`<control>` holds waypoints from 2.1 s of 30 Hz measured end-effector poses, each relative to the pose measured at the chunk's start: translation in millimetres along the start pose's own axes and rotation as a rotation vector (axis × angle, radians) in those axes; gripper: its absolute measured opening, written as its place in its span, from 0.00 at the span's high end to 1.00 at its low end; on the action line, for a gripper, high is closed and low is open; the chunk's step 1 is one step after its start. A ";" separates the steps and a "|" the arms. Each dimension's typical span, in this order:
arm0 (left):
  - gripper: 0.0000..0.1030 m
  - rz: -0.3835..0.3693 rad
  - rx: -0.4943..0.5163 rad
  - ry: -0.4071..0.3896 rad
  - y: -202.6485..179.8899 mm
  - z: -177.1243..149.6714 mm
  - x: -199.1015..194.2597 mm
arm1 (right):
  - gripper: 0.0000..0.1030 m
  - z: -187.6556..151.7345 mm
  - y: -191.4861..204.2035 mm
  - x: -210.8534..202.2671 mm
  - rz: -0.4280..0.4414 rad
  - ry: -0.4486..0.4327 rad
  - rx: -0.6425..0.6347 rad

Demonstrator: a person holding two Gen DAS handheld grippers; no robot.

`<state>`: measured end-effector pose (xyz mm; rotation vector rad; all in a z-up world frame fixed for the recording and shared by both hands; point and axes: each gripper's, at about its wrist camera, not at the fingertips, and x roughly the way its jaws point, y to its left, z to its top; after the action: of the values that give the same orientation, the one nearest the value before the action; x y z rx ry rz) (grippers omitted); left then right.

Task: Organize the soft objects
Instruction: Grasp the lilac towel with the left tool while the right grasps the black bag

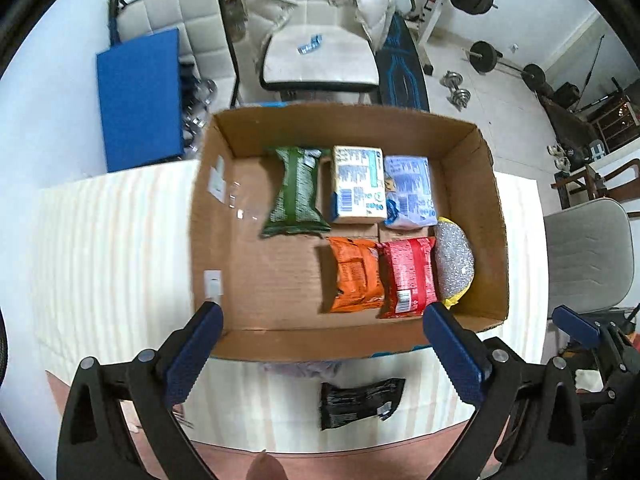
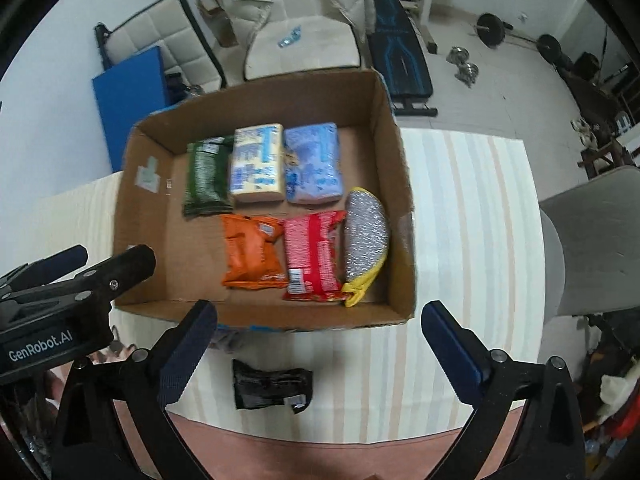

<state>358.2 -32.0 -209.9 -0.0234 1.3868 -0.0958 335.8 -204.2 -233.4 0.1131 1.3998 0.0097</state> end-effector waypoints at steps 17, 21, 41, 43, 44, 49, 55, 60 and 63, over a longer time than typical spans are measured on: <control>0.03 -0.032 -0.320 0.226 69.7 -138.2 101.5 | 0.00 -149.3 -26.7 127.4 0.252 0.141 0.212; 0.03 -0.012 -0.332 0.258 71.9 -143.8 120.6 | 0.02 -156.6 -20.7 161.0 0.260 0.171 0.290; 0.03 0.102 -0.283 0.234 23.0 -122.9 178.8 | 0.84 -183.1 -62.3 143.9 0.129 0.182 0.179; 0.03 0.124 -0.278 0.259 32.1 -131.4 180.9 | 0.67 -176.8 -58.7 142.9 0.144 0.188 0.175; 0.03 0.137 -0.279 0.280 41.0 -139.8 179.6 | 0.47 -175.2 -55.3 140.1 0.160 0.185 0.162; 0.03 0.194 -0.277 0.295 86.0 -182.8 155.6 | 0.24 -157.1 -8.1 126.3 0.194 0.165 -0.205; 0.03 0.144 -0.378 0.283 117.6 -201.9 136.2 | 0.25 -153.6 61.9 159.2 -0.035 0.218 -0.773; 0.03 0.014 -0.484 0.265 130.6 -195.8 129.5 | 0.25 -152.9 75.5 189.9 -0.012 0.330 -0.817; 0.03 -0.090 -0.529 0.228 127.9 -183.8 128.6 | 0.27 -154.4 71.4 191.1 -0.016 0.346 -0.763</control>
<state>207.7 92.2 -379.0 -0.5294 1.6052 0.2020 221.0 -107.7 -440.6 -0.5564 1.6517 0.5667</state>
